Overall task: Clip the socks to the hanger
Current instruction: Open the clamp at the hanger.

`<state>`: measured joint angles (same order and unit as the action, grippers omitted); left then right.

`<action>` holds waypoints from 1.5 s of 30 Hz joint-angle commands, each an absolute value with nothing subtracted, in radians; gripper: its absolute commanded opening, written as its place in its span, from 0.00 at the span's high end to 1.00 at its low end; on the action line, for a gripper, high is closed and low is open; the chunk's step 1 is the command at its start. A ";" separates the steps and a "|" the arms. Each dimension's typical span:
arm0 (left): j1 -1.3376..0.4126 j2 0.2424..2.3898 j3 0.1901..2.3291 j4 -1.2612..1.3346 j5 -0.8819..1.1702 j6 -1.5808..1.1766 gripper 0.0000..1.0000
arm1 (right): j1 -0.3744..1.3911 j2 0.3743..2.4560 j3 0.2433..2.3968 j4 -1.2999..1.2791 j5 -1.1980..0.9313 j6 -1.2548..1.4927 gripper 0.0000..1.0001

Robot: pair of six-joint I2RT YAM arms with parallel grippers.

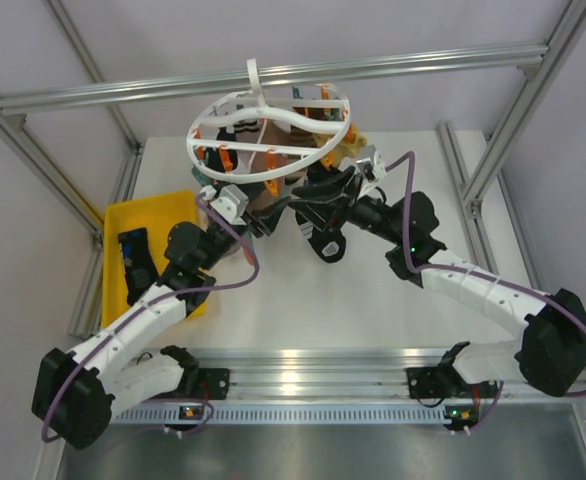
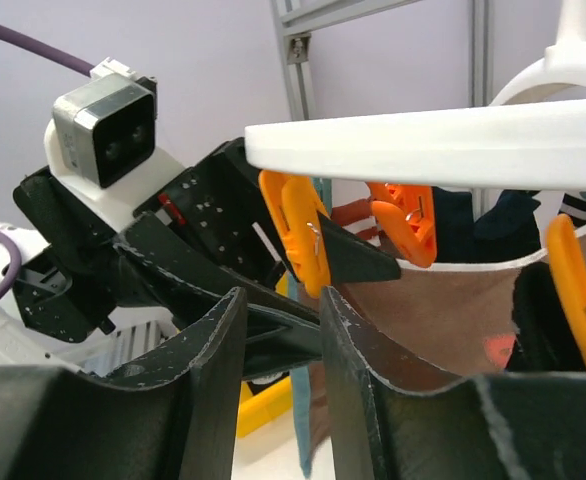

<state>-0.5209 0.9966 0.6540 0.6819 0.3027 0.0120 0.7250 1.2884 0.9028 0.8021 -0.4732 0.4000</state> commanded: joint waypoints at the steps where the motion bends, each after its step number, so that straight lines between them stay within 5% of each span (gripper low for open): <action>1: -0.569 1.032 0.657 0.807 0.138 0.152 0.40 | 0.745 1.253 0.893 0.831 -0.551 0.336 0.65; 29: -0.623 1.101 0.689 0.989 0.009 0.259 0.27 | 0.749 1.338 0.940 0.908 -0.420 0.268 0.55; 45: -0.577 1.111 0.726 0.923 0.041 0.104 0.76 | 0.732 1.454 1.042 0.963 -0.374 0.314 0.48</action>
